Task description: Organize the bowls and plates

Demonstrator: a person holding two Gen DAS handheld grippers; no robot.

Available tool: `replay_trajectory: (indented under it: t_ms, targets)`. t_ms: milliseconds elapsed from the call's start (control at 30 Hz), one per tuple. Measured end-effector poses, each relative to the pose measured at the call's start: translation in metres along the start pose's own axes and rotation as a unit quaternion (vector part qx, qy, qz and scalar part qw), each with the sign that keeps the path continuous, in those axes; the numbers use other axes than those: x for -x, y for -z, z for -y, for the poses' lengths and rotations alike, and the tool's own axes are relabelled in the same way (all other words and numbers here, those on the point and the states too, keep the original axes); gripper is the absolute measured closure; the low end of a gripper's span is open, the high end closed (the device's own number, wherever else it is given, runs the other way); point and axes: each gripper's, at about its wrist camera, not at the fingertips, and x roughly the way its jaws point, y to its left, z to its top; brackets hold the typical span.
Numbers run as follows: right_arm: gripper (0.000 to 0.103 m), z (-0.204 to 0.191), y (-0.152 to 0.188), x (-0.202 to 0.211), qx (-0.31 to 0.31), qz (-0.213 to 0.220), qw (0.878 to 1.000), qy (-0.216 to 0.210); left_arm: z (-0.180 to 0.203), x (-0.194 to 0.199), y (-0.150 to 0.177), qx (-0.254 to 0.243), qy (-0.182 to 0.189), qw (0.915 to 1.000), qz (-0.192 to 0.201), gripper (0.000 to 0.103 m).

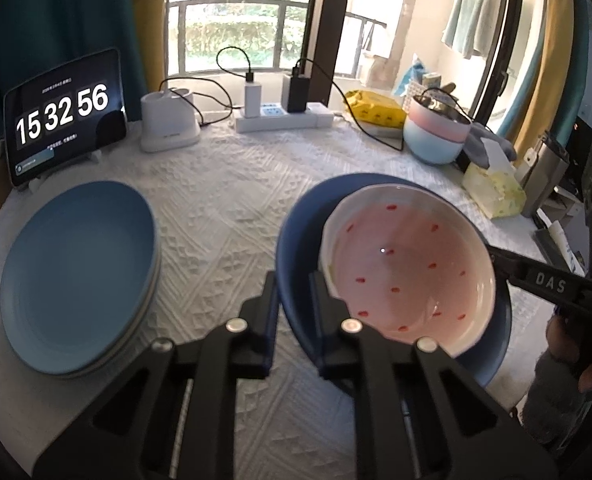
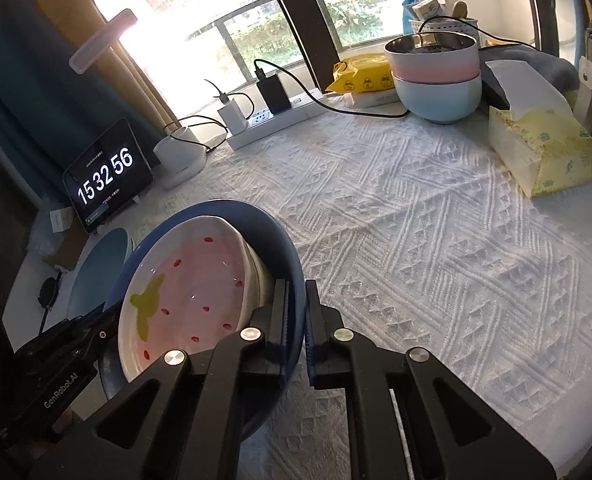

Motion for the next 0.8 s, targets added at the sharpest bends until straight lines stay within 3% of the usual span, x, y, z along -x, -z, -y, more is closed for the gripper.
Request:
replay_trajectory:
  t_ms: [800]
  targets:
    - [0.094, -0.013, -0.006, 0.017, 0.001, 0.016, 1.000, 0.007, -0.005, 0.022, -0.004, 0.000, 0.009, 0.9997, 0.022, 0.090]
